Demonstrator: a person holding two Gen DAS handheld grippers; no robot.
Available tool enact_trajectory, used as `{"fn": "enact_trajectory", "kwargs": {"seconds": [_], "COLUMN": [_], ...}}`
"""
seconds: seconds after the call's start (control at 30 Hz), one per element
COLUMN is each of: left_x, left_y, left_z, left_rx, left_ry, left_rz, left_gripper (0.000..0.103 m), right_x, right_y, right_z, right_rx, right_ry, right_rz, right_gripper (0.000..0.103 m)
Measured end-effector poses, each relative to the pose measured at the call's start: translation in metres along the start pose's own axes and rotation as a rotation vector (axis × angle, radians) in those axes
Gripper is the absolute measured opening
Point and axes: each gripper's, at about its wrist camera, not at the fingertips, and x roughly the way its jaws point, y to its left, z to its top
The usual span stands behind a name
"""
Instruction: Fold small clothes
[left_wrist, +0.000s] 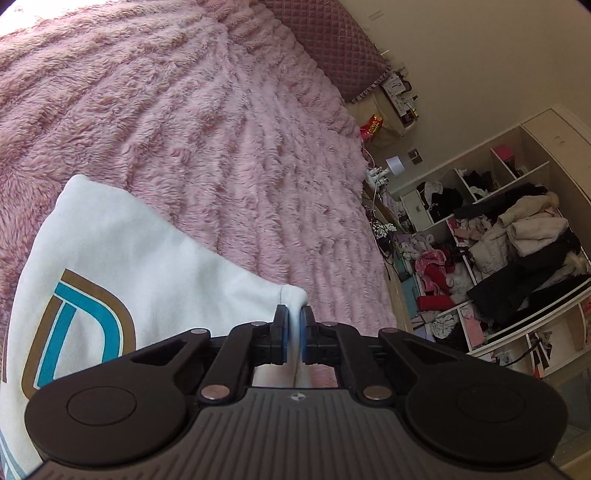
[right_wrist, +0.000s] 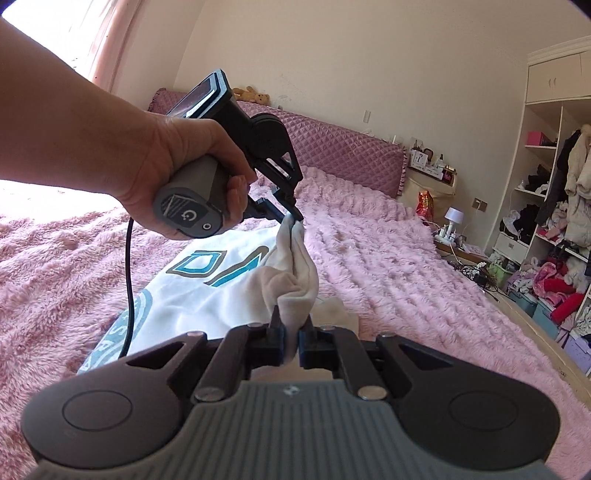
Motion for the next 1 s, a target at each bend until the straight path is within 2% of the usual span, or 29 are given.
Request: {"fn": "enact_trajectory", "kwargs": {"seconds": [0.23,0.33,0.4,0.43,0.47,0.5,0.67,0.73,0.87,1.0], "left_x": [0.030,0.033,0.033,0.031,0.030,0.032,0.058,0.071,0.093,0.115], "left_y": [-0.001,-0.006,-0.010,-0.012,-0.015,-0.022,-0.051,-0.058,-0.069,-0.081], "left_z": [-0.023,-0.028,-0.030,-0.030,-0.030,-0.031,-0.051,-0.063,-0.081,-0.097], "left_rx": [0.007,0.039,0.049,0.049,0.059,0.089,0.325,0.384,0.482,0.599], "left_ry": [0.060,0.079,0.084,0.087,0.089,0.102,0.209,0.246,0.268,0.292], "left_rz": [0.057,0.137,0.137,0.128,0.126,0.145,0.389,0.430,0.497,0.607], "left_gripper": [0.004,0.009,0.022,0.033,0.037,0.038,0.038,0.038,0.054,0.055], "right_x": [0.020,0.027,0.030,0.032,0.032,0.032,0.037,0.037,0.039,0.041], "right_y": [-0.024,-0.029,-0.030,-0.030,-0.031,-0.030,-0.035,-0.035,-0.036,-0.037], "right_z": [-0.037,-0.052,-0.061,-0.063,-0.065,-0.066,-0.063,-0.060,-0.060,-0.062], "right_rx": [0.044,0.048,0.044,0.045,0.048,0.050,0.075,0.078,0.074,0.077], "right_ry": [0.102,0.137,0.149,0.152,0.152,0.154,0.158,0.159,0.160,0.162], "right_rz": [-0.019,0.003,0.011,0.011,0.014,0.016,0.021,0.024,0.034,0.043], "right_gripper": [0.000,0.000,0.000,0.000,0.000,0.000,0.001,0.001,0.001,0.001]}}
